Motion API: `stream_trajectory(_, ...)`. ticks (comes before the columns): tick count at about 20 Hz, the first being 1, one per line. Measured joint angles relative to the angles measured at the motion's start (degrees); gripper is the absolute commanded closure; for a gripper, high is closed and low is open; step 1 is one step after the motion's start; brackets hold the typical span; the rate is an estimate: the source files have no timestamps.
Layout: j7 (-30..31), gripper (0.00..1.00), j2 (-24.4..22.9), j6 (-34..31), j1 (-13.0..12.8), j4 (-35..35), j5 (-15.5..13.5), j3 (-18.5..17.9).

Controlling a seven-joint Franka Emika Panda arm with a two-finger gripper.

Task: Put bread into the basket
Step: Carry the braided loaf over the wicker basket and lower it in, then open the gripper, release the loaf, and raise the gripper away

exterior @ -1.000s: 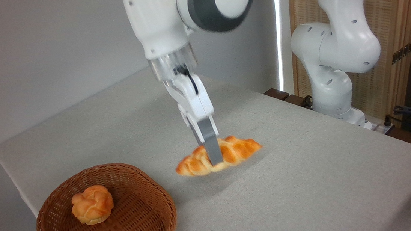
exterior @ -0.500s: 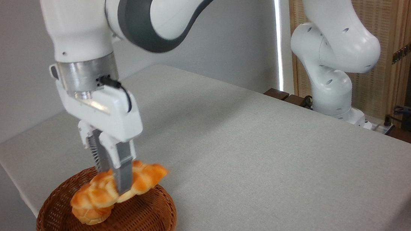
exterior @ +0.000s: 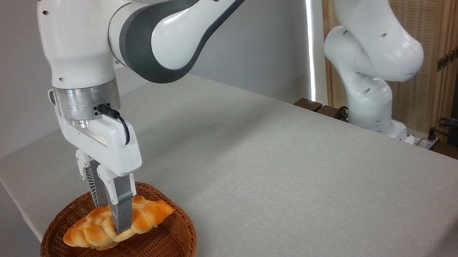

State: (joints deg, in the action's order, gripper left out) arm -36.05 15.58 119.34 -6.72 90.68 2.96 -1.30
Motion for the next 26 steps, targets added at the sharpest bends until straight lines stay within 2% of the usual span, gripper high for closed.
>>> stream_trajectory(11,0.01,0.00,-0.44,-0.09,0.18,-1.20,0.02,-0.62)
stream_trajectory(14,0.02,0.00,-2.93,-7.02,0.47,-1.69,-0.07,-0.88)
stream_trajectory(15,0.02,0.00,-4.45,-10.76,0.50,-1.84,-0.56,-0.90)
stream_trajectory(19,0.03,0.00,-8.91,-19.06,0.77,-1.89,-2.14,-0.91)
stream_trajectory(23,-0.10,0.00,-13.85,-23.03,2.28,-1.00,-3.51,-0.81)
stream_trajectory(26,-1.42,0.00,-16.12,-23.55,4.21,1.31,-3.87,1.27)
